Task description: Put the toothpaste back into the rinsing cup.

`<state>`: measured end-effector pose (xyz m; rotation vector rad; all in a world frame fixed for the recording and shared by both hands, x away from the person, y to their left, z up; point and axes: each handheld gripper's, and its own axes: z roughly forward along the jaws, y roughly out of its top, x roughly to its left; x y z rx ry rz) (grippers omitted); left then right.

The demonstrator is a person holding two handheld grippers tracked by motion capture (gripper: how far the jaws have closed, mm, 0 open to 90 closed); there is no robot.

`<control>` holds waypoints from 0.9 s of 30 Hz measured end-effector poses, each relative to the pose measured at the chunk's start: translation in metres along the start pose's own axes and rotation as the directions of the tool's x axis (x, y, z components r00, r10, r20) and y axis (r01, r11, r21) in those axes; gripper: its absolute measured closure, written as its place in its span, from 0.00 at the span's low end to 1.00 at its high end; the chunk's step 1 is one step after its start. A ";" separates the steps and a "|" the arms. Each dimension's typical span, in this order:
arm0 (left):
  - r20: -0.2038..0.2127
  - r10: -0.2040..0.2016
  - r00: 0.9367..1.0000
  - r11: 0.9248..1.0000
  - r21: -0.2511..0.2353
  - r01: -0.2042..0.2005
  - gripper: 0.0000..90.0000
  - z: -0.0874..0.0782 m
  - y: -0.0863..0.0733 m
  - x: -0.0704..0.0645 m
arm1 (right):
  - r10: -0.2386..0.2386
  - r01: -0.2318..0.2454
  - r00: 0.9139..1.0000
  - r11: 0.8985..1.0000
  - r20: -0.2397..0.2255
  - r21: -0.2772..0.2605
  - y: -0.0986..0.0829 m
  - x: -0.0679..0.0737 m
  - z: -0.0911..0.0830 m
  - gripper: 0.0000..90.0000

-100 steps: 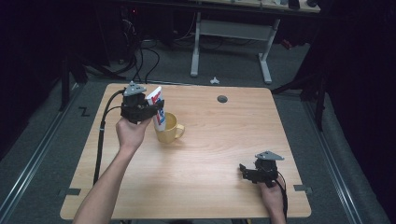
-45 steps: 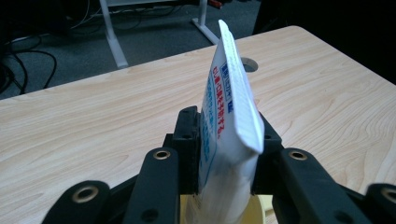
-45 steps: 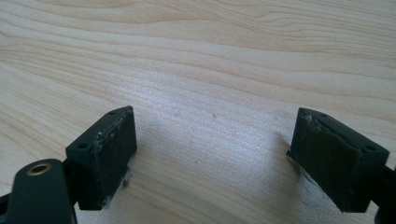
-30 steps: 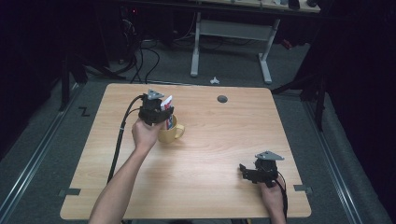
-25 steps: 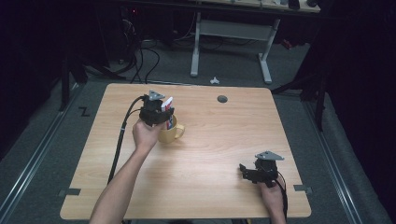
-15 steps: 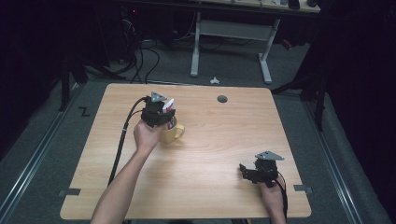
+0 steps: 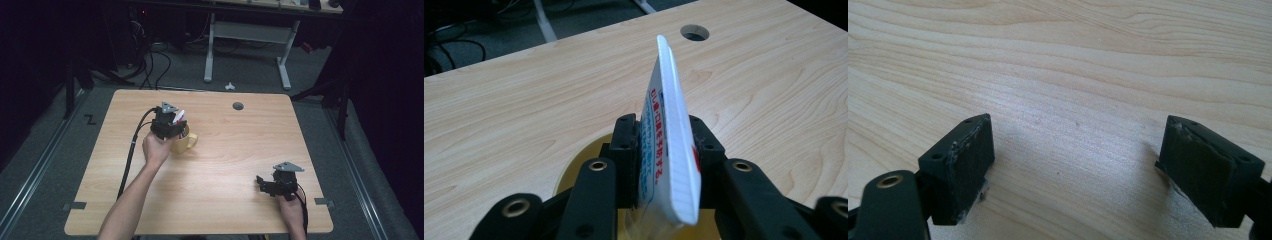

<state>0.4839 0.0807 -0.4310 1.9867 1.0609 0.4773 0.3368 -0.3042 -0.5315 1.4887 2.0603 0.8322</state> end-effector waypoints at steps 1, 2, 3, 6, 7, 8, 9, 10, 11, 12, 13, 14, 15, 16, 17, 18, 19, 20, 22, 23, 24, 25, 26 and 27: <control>-0.001 0.000 1.000 1.000 0.003 0.000 0.78 0.001 0.000 0.000 | 0.000 0.000 1.000 1.000 0.000 0.000 0.000 0.000 0.000 0.16; -0.002 0.001 1.000 1.000 0.006 -0.001 0.78 0.001 -0.001 0.000 | 0.002 -0.002 1.000 1.000 0.000 0.001 0.000 0.000 0.000 0.16; -0.004 0.000 1.000 1.000 0.008 0.000 0.79 0.001 -0.002 0.000 | 0.000 0.000 1.000 1.000 0.000 0.000 0.000 0.000 0.000 0.16; -0.003 -0.001 1.000 1.000 0.002 0.001 0.79 0.001 -0.002 -0.001 | 0.002 -0.002 1.000 1.000 0.000 0.000 0.000 0.000 0.000 0.16; -0.002 -0.001 1.000 1.000 0.002 0.001 0.79 0.001 -0.002 -0.001 | 0.000 0.000 1.000 1.000 0.000 0.000 0.000 0.000 0.000 0.16; -0.001 -0.001 1.000 1.000 0.002 0.001 0.79 0.000 -0.002 0.000 | 0.000 0.000 1.000 1.000 0.000 0.000 0.000 0.000 0.000 0.16; 0.000 0.002 1.000 1.000 0.003 -0.002 0.79 -0.001 -0.002 -0.001 | 0.002 -0.002 1.000 1.000 0.000 0.000 0.000 0.000 0.000 0.16; 0.000 0.002 1.000 1.000 0.003 -0.002 0.79 -0.001 -0.002 -0.001 | 0.002 -0.002 1.000 1.000 0.000 0.000 0.000 0.000 0.000 0.16; 0.003 0.007 1.000 1.000 0.005 -0.007 0.79 -0.001 -0.003 -0.001 | 0.000 0.000 1.000 1.000 0.000 0.000 0.000 0.000 0.000 0.16; 0.003 0.007 1.000 1.000 0.005 -0.007 0.79 -0.001 -0.003 -0.001 | 0.000 0.000 1.000 1.000 0.000 0.000 0.000 0.000 0.000 0.16; 0.005 0.010 1.000 1.000 0.006 -0.010 0.79 -0.002 -0.003 -0.001 | 0.001 -0.001 1.000 1.000 0.000 0.000 0.000 0.000 0.000 0.16; 0.007 0.010 1.000 1.000 0.006 -0.010 0.79 -0.002 -0.003 -0.001 | 0.001 -0.001 1.000 1.000 0.000 0.000 0.000 0.000 0.000 0.16; 0.008 0.013 1.000 1.000 0.008 -0.013 0.79 -0.002 -0.003 -0.002 | 0.001 -0.001 1.000 1.000 0.000 0.000 0.000 0.000 0.000 0.16; 0.009 0.014 1.000 1.000 0.008 -0.014 0.78 -0.002 -0.003 -0.002 | 0.000 0.000 1.000 1.000 0.000 0.000 0.000 0.000 0.000 0.16; 0.008 0.016 1.000 1.000 0.009 -0.016 0.78 -0.002 -0.003 -0.002 | 0.003 -0.003 1.000 1.000 0.000 0.000 0.000 0.000 0.000 0.16; 0.008 0.016 1.000 1.000 0.009 -0.016 0.78 -0.002 -0.003 -0.002 | 0.003 -0.003 1.000 1.000 0.000 0.000 0.000 0.000 0.000 0.16; 0.008 0.017 1.000 1.000 0.010 -0.017 0.78 -0.003 -0.003 -0.002 | 0.003 -0.003 1.000 1.000 0.000 0.001 0.000 0.000 0.000 0.16; 0.008 0.017 1.000 1.000 0.010 -0.017 0.78 -0.003 -0.004 -0.002 | 0.001 -0.001 1.000 1.000 0.000 0.000 0.000 0.000 0.000 0.16; 0.008 0.015 1.000 1.000 0.011 -0.015 0.78 -0.003 -0.004 -0.002 | 0.000 0.000 1.000 1.000 0.000 0.000 0.000 0.000 0.000 0.16; 0.008 0.015 1.000 1.000 0.012 -0.015 0.77 -0.003 -0.004 -0.002 | 0.003 -0.003 1.000 1.000 0.000 0.000 0.000 0.000 0.000 0.16; 0.008 0.014 1.000 1.000 0.012 -0.014 0.77 -0.003 -0.004 -0.002 | 0.001 -0.001 1.000 1.000 0.000 0.000 0.000 0.000 0.000 0.16; 0.008 0.014 1.000 1.000 0.013 -0.014 0.76 -0.003 -0.004 -0.002 | 0.002 -0.002 1.000 1.000 0.000 0.000 0.000 0.000 0.000 0.16; 0.008 0.014 1.000 1.000 0.015 -0.014 0.75 -0.003 -0.004 -0.002 | 0.000 0.000 1.000 1.000 0.000 0.000 0.000 0.000 0.000 0.16; 0.007 0.013 1.000 1.000 0.017 -0.013 0.75 -0.003 -0.004 -0.002 | 0.002 -0.002 1.000 1.000 0.000 0.001 0.000 0.000 0.000 0.16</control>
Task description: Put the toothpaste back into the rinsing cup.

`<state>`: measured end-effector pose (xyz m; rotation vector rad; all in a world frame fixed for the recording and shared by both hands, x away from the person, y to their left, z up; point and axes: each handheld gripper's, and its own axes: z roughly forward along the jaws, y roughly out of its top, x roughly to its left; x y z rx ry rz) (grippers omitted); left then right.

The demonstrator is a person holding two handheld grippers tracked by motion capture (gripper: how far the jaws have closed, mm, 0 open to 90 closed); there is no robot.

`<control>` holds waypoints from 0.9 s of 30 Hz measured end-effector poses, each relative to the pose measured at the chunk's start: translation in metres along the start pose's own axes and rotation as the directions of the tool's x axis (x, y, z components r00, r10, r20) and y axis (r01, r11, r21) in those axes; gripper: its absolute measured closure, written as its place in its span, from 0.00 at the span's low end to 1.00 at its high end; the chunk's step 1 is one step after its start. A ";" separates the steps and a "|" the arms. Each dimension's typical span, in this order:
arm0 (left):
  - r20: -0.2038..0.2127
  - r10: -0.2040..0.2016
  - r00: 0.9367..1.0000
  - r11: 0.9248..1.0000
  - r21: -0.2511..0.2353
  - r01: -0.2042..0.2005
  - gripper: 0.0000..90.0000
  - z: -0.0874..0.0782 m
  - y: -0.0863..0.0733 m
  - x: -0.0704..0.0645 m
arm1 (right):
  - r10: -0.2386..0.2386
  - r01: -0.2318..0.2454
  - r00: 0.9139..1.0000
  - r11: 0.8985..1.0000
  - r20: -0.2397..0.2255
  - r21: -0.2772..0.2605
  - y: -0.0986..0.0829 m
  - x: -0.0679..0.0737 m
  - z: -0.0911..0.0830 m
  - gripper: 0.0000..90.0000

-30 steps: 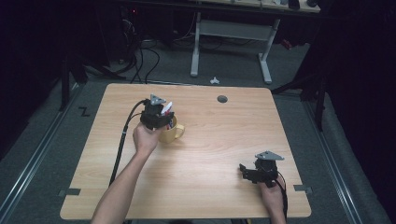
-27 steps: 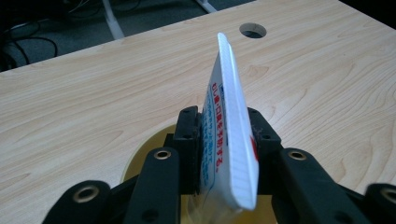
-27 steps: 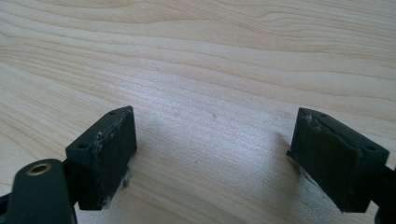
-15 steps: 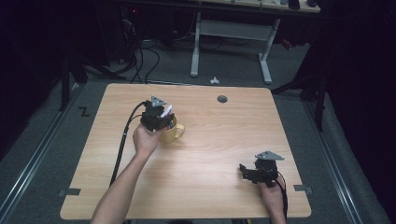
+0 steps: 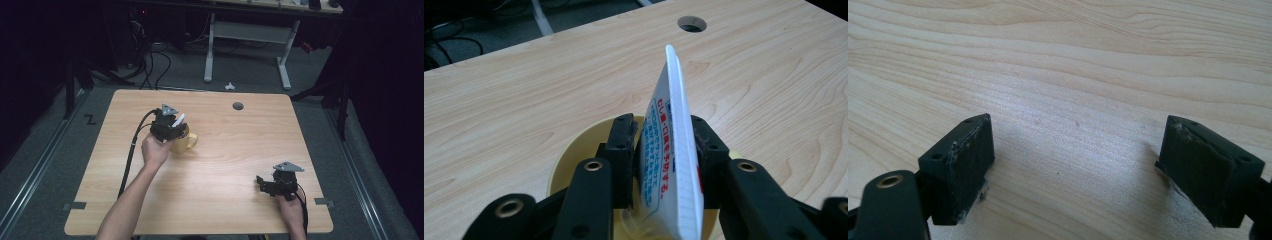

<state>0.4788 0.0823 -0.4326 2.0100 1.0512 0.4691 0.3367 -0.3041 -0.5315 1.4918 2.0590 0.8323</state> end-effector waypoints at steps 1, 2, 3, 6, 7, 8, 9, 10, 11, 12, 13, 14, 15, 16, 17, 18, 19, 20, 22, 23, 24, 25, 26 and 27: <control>0.000 0.000 1.000 1.000 0.001 0.000 0.74 0.000 -0.001 0.000 | 0.000 0.000 1.000 1.000 0.000 0.000 0.000 0.000 0.000 0.16; -0.002 -0.002 1.000 1.000 0.001 0.002 0.74 0.001 -0.002 0.000 | -0.002 0.002 1.000 1.000 0.000 0.000 0.000 0.000 0.000 0.16; -0.002 -0.002 1.000 1.000 0.001 0.002 0.73 0.001 -0.002 0.000 | 0.000 0.000 1.000 1.000 0.000 0.000 0.000 0.000 0.000 0.16; -0.005 -0.001 1.000 1.000 0.001 0.001 0.70 0.000 -0.004 0.000 | 0.000 0.000 1.000 1.000 0.000 0.000 0.000 0.000 0.000 0.16; -0.007 -0.003 1.000 1.000 -0.003 0.003 0.68 0.000 -0.004 0.000 | 0.000 0.000 1.000 1.000 0.000 0.000 0.000 0.000 0.000 0.16; -0.008 -0.005 1.000 1.000 -0.002 0.005 0.66 -0.001 -0.004 0.001 | -0.002 0.002 1.000 1.000 0.000 0.000 0.000 0.000 0.000 0.16; -0.008 -0.005 1.000 1.000 -0.002 0.005 0.63 -0.001 -0.004 0.001 | -0.002 0.002 1.000 1.000 0.000 0.000 0.000 0.000 0.000 0.16; -0.008 -0.007 1.000 1.000 -0.002 0.007 0.63 -0.001 -0.004 0.001 | -0.002 0.002 1.000 1.000 0.000 -0.001 0.000 0.000 0.000 0.16; -0.009 -0.006 1.000 1.000 -0.003 0.006 0.59 -0.003 -0.004 0.001 | -0.002 0.002 1.000 1.000 -0.001 0.000 0.000 0.000 0.000 0.16; -0.009 -0.006 1.000 1.000 -0.003 0.006 0.58 -0.003 -0.004 0.001 | -0.002 0.002 1.000 1.000 -0.001 0.000 0.000 0.000 0.000 0.16; -0.005 -0.007 1.000 1.000 -0.004 0.007 0.58 -0.003 -0.004 0.001 | 0.000 0.000 1.000 1.000 0.000 0.000 0.000 0.000 0.000 0.16; 0.001 -0.009 1.000 1.000 -0.004 0.009 0.56 -0.004 -0.004 0.001 | 0.000 0.000 1.000 1.000 0.000 0.000 0.000 0.000 0.000 0.16; 0.004 -0.006 1.000 1.000 -0.003 0.006 0.54 -0.005 -0.004 0.001 | -0.002 0.002 1.000 1.000 0.000 -0.001 0.000 0.000 0.000 0.16; 0.003 -0.003 1.000 1.000 -0.001 0.003 0.52 -0.005 -0.004 0.000 | 0.000 0.000 1.000 1.000 0.000 0.000 0.000 0.000 0.000 0.16; 0.001 0.000 1.000 1.000 0.001 0.000 0.50 -0.005 -0.004 0.000 | -0.001 0.001 1.000 1.000 0.000 -0.001 0.000 0.000 0.000 0.16; -0.002 -0.001 1.000 1.000 0.002 0.001 0.48 -0.005 -0.004 0.000 | 0.000 0.000 1.000 1.000 0.000 0.000 0.000 0.000 0.000 0.16; -0.006 0.000 1.000 1.000 0.002 0.000 0.47 -0.006 -0.004 0.000 | -0.002 0.002 1.000 1.000 0.000 -0.001 0.000 0.000 0.000 0.16; -0.007 -0.002 1.000 1.000 0.000 0.002 0.46 -0.006 -0.004 0.000 | 0.000 0.000 1.000 1.000 0.000 0.000 0.000 0.000 0.000 0.16; -0.009 -0.003 1.000 1.000 -0.006 0.003 0.44 -0.008 -0.004 0.000 | 0.000 0.000 1.000 1.000 0.000 0.000 0.000 0.000 0.000 0.16; -0.007 -0.003 1.000 1.000 -0.007 0.003 0.43 -0.009 -0.003 0.000 | 0.000 0.000 1.000 1.000 0.000 0.000 0.000 0.000 0.000 0.16; -0.007 -0.005 1.000 1.000 -0.012 0.004 0.42 -0.010 -0.003 -0.001 | 0.000 0.000 1.000 1.000 0.000 0.000 0.000 0.000 0.000 0.16; -0.007 -0.002 1.000 1.000 -0.013 0.002 0.42 -0.011 -0.003 -0.002 | 0.000 0.000 1.000 1.000 0.000 0.000 0.000 0.000 0.000 0.16; -0.005 0.001 1.000 1.000 -0.017 -0.001 0.42 -0.012 -0.003 -0.002 | -0.001 0.001 1.000 1.000 0.000 0.000 0.000 0.000 0.000 0.16; -0.003 0.007 1.000 1.000 -0.017 -0.007 0.42 -0.013 -0.003 -0.003 | -0.002 0.002 1.000 1.000 0.000 0.000 0.000 0.000 0.000 0.16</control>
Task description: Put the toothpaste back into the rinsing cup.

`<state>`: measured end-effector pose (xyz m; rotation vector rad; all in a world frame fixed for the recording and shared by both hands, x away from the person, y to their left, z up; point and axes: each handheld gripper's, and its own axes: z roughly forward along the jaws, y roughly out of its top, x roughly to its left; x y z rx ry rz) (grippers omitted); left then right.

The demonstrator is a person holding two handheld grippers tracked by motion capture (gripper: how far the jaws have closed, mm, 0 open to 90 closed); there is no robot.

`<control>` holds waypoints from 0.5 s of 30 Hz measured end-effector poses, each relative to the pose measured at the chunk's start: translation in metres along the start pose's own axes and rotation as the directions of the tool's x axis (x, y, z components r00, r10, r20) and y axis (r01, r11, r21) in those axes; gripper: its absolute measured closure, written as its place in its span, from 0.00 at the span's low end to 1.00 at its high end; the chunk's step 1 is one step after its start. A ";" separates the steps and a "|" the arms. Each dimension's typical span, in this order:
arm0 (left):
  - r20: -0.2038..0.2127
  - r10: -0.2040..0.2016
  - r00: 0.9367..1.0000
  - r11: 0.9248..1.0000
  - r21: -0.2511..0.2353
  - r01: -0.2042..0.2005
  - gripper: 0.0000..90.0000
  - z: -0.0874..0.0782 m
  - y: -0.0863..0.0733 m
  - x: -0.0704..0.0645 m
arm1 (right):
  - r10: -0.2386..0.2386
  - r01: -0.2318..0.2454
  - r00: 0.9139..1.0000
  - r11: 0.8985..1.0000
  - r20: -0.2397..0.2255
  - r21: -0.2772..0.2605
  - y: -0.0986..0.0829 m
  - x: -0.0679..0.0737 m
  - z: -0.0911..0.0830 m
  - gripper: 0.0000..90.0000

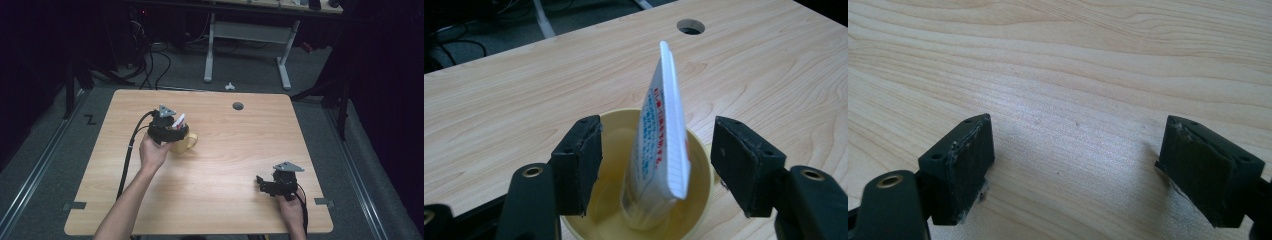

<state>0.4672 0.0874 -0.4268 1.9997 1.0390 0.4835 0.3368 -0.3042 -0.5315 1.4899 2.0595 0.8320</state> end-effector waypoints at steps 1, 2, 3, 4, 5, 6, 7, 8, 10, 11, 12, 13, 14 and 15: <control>-0.003 0.002 1.000 1.000 -0.004 -0.002 0.42 -0.001 0.000 -0.001 | 0.002 -0.002 1.000 1.000 0.000 0.000 0.000 0.000 0.000 0.16; -0.007 0.004 1.000 1.000 -0.006 -0.004 0.42 -0.001 0.000 -0.001 | 0.001 -0.001 1.000 1.000 0.000 0.000 0.000 0.000 0.000 0.16; -0.008 0.004 1.000 1.000 -0.008 -0.004 0.41 -0.002 -0.001 -0.001 | 0.000 0.000 1.000 1.000 0.000 0.000 0.000 0.000 0.000 0.16; -0.009 0.002 1.000 1.000 -0.014 -0.002 0.41 -0.003 -0.001 -0.001 | 0.000 0.000 1.000 1.000 0.000 0.000 0.000 0.000 0.000 0.16; -0.008 -0.004 1.000 1.000 -0.017 0.004 0.41 -0.004 -0.002 -0.001 | 0.002 -0.002 1.000 1.000 0.000 0.000 0.000 0.000 0.000 0.16; -0.010 -0.009 1.000 1.000 -0.021 0.009 0.41 -0.005 -0.003 0.000 | 0.001 -0.001 1.000 1.000 0.000 0.000 0.000 0.000 0.000 0.16; -0.009 -0.013 1.000 1.000 -0.025 0.013 0.41 -0.006 -0.004 0.000 | 0.000 0.000 1.000 1.000 0.000 0.000 0.000 0.000 0.000 0.16; -0.009 -0.013 1.000 1.000 -0.026 0.013 0.41 -0.007 -0.004 0.001 | 0.002 -0.002 1.000 1.000 0.000 0.000 0.000 0.000 0.000 0.16; -0.012 -0.010 1.000 1.000 -0.024 0.009 0.41 -0.009 -0.006 0.002 | 0.000 0.000 1.000 1.000 0.000 0.000 0.000 0.000 0.000 0.16; -0.017 -0.003 1.000 1.000 -0.022 0.003 0.41 -0.010 -0.006 0.003 | 0.002 -0.002 1.000 1.000 0.000 0.000 0.000 0.000 0.000 0.16; -0.020 0.000 1.000 1.000 -0.024 0.000 0.41 -0.012 -0.006 0.003 | 0.000 0.000 1.000 1.000 0.000 0.000 0.000 0.000 0.000 0.16; -0.018 -0.002 1.000 1.000 -0.030 0.002 0.40 -0.014 -0.006 0.003 | 0.000 0.000 1.000 1.000 0.000 0.000 0.000 0.000 0.000 0.16; -0.018 -0.002 1.000 1.000 -0.030 0.002 0.40 -0.014 -0.006 0.003 | 0.000 0.000 1.000 1.000 0.000 0.000 0.000 0.000 0.000 0.16; -0.017 -0.003 1.000 0.999 -0.032 0.003 0.40 -0.015 -0.006 0.004 | 0.000 0.000 1.000 1.000 0.000 0.000 0.000 0.000 0.000 0.16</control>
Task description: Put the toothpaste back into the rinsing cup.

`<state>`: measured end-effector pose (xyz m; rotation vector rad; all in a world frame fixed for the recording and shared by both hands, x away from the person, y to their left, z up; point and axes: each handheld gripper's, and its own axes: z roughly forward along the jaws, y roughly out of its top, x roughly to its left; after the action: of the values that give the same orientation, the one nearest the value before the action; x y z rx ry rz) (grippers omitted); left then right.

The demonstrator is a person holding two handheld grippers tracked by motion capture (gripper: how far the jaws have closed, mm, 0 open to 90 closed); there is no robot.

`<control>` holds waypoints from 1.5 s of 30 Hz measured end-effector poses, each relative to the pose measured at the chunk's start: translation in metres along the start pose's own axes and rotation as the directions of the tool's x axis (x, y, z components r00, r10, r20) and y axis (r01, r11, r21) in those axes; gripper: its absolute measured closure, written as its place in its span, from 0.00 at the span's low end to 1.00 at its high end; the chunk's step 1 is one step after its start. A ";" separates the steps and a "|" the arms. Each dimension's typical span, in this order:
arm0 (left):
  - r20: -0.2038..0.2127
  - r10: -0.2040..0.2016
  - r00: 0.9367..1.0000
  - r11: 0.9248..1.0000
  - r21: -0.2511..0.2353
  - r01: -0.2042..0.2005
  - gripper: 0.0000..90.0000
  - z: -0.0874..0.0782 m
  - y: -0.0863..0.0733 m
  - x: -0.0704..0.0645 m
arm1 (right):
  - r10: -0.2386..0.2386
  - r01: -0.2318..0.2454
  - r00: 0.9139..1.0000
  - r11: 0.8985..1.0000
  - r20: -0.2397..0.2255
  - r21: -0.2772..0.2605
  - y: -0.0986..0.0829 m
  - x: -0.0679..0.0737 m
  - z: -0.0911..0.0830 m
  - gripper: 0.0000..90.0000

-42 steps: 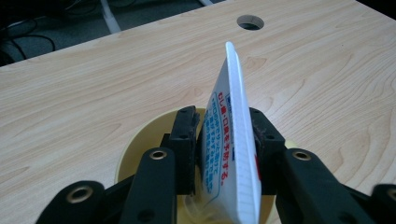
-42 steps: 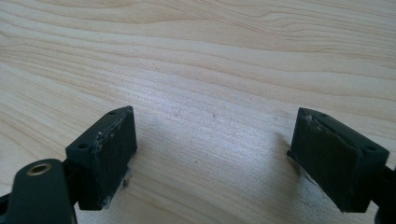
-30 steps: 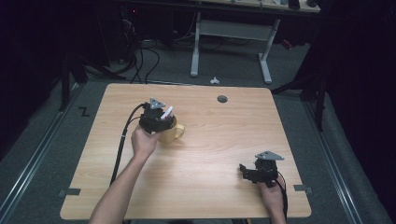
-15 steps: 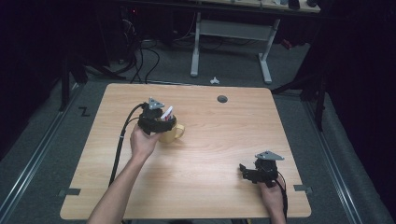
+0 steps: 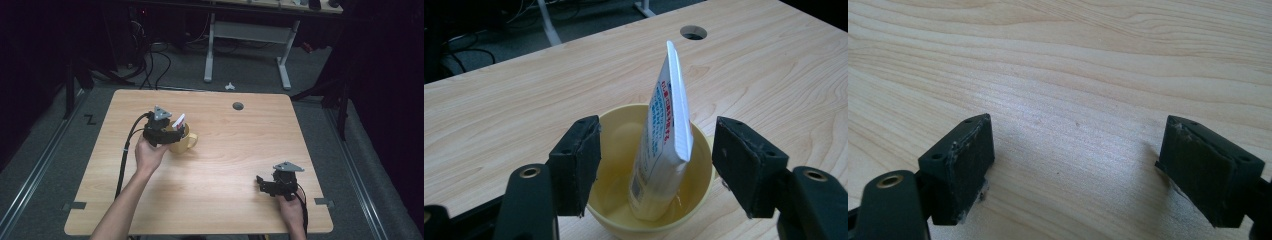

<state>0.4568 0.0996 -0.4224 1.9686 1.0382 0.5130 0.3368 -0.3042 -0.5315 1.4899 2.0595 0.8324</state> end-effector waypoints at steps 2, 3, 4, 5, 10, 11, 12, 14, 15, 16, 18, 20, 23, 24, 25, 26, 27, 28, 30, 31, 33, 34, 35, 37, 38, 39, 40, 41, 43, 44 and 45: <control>0.002 -0.001 1.000 1.000 -0.003 0.001 0.40 -0.002 -0.001 0.000 | 0.000 0.000 1.000 1.000 0.000 0.000 0.000 0.000 0.000 0.16; 0.004 0.000 1.000 1.000 -0.002 0.000 0.40 -0.002 -0.001 0.000 | -0.001 0.001 1.000 1.000 -0.001 0.000 0.000 0.000 0.000 0.16; 0.005 -0.002 1.000 1.000 -0.002 0.002 0.40 -0.003 -0.002 0.000 | 0.001 -0.001 1.000 1.000 0.000 0.001 0.000 0.000 0.000 0.16; 0.005 -0.002 1.000 1.000 -0.002 0.002 0.40 -0.003 -0.002 0.000 | 0.002 -0.002 1.000 1.000 0.000 0.000 0.000 0.000 0.000 0.16; 0.004 0.004 1.000 1.000 -0.002 -0.004 0.39 -0.006 -0.003 -0.001 | 0.001 -0.001 1.000 1.000 0.000 0.001 0.000 0.000 0.000 0.16; 0.004 0.004 1.000 1.000 -0.005 -0.004 0.39 -0.008 -0.003 -0.001 | -0.001 0.001 1.000 1.000 0.000 0.000 0.000 0.000 0.000 0.16; 0.006 0.003 1.000 1.000 -0.010 -0.003 0.39 -0.009 -0.003 -0.002 | 0.000 0.000 1.000 1.000 0.000 0.000 0.000 0.000 0.000 0.16; 0.006 0.006 1.000 1.000 -0.015 -0.006 0.39 -0.011 -0.003 -0.002 | 0.001 -0.001 1.000 1.000 0.000 0.001 0.000 0.000 0.000 0.16; 0.008 0.008 1.000 1.000 -0.016 -0.008 0.39 -0.012 -0.002 -0.002 | 0.000 0.000 1.000 1.000 0.000 0.000 0.000 0.000 0.000 0.16; 0.009 0.007 1.000 1.000 -0.017 -0.007 0.39 -0.013 -0.002 -0.002 | 0.000 0.000 1.000 1.000 0.000 0.000 0.000 0.000 0.000 0.16; 0.009 0.007 1.000 1.000 -0.019 -0.006 0.39 -0.015 -0.003 -0.002 | -0.001 0.001 1.000 1.000 0.000 0.000 0.000 0.000 0.000 0.16; 0.007 0.005 1.000 1.000 -0.019 -0.005 0.39 -0.016 -0.003 -0.001 | 0.001 -0.001 1.000 1.000 0.000 0.001 0.000 0.000 0.000 0.16; 0.006 0.003 1.000 1.000 -0.021 -0.003 0.39 -0.017 -0.004 0.000 | -0.001 0.001 1.000 1.000 0.000 0.000 0.000 0.000 0.000 0.16; 0.006 0.005 1.000 1.000 -0.018 -0.005 0.39 -0.018 -0.005 0.001 | 0.001 -0.001 1.000 1.000 0.000 0.001 0.000 0.000 0.000 0.16; 0.008 0.001 1.000 1.000 -0.022 0.000 0.39 -0.019 -0.005 0.001 | -0.001 0.001 1.000 1.000 0.000 0.001 0.000 0.000 0.000 0.16; 0.010 -0.001 1.000 1.000 -0.024 0.001 0.39 -0.020 -0.006 0.001 | 0.000 0.000 1.000 1.000 0.000 0.000 0.000 0.000 0.000 0.16; 0.011 -0.003 1.000 1.000 -0.023 0.003 0.39 -0.021 -0.006 0.001 | 0.000 0.000 1.000 1.000 0.000 0.000 0.000 0.000 0.000 0.16; 0.012 -0.002 1.000 1.000 -0.023 0.002 0.39 -0.022 -0.007 0.001 | 0.000 0.000 1.000 1.000 0.000 0.000 0.000 0.000 0.000 0.16; 0.014 -0.003 1.000 1.000 -0.029 0.003 0.39 -0.024 -0.008 0.002 | -0.001 0.001 1.000 1.000 -0.001 0.000 0.000 0.000 0.000 0.16; 0.013 -0.004 1.000 0.999 -0.031 0.005 0.39 -0.024 -0.009 0.002 | 0.000 0.000 1.000 1.000 0.000 0.000 0.000 0.000 0.000 0.16; 0.012 -0.007 1.000 0.999 -0.034 0.007 0.38 -0.026 -0.010 0.002 | -0.001 0.001 1.000 1.000 0.001 0.000 0.000 0.000 0.000 0.16; 0.012 -0.008 1.000 0.999 -0.035 0.008 0.38 -0.027 -0.010 0.002 | -0.001 0.001 1.000 1.000 0.000 0.000 0.000 0.000 0.000 0.16; 0.011 -0.006 1.000 0.999 -0.033 0.006 0.38 -0.028 -0.010 0.003 | -0.001 0.001 1.000 1.000 0.000 0.000 0.000 0.000 0.000 0.16; 0.010 -0.009 1.000 0.999 -0.038 0.009 0.38 -0.030 -0.011 0.003 | 0.001 -0.001 1.000 1.000 0.000 0.001 0.000 0.000 0.000 0.16; 0.010 -0.009 1.000 0.999 -0.040 0.009 0.38 -0.031 -0.012 0.003 | 0.000 0.000 1.000 1.000 0.000 0.000 0.000 0.000 0.000 0.16; 0.009 -0.011 1.000 0.999 -0.043 0.011 0.38 -0.031 -0.012 0.004 | -0.001 0.001 1.000 1.000 0.000 0.001 0.000 0.000 0.000 0.16; 0.009 -0.013 1.000 0.999 -0.047 0.014 0.38 -0.032 -0.012 0.004 | -0.001 0.001 1.000 1.000 0.000 0.000 0.000 0.000 0.000 0.16; 0.010 -0.015 1.000 0.999 -0.047 0.015 0.38 -0.033 -0.013 0.004 | 0.001 -0.001 1.000 1.000 0.000 0.001 0.000 0.000 0.000 0.16; 0.009 -0.007 1.000 0.999 -0.042 0.007 0.38 -0.034 -0.013 0.004 | 0.000 0.000 1.000 1.000 -0.001 0.001 0.000 0.000 0.000 0.16; 0.010 -0.007 1.000 0.999 -0.046 0.007 0.38 -0.035 -0.013 0.004 | 0.000 0.000 1.000 1.000 0.000 0.001 0.000 0.000 0.000 0.16; 0.013 -0.007 1.000 0.999 -0.049 0.007 0.38 -0.036 -0.013 0.003 | 0.001 -0.001 1.000 1.000 0.000 0.001 0.000 0.000 0.000 0.16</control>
<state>0.4285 0.1234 -0.4123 1.9225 1.0152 0.5165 0.3367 -0.3041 -0.5315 1.4912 2.0594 0.8317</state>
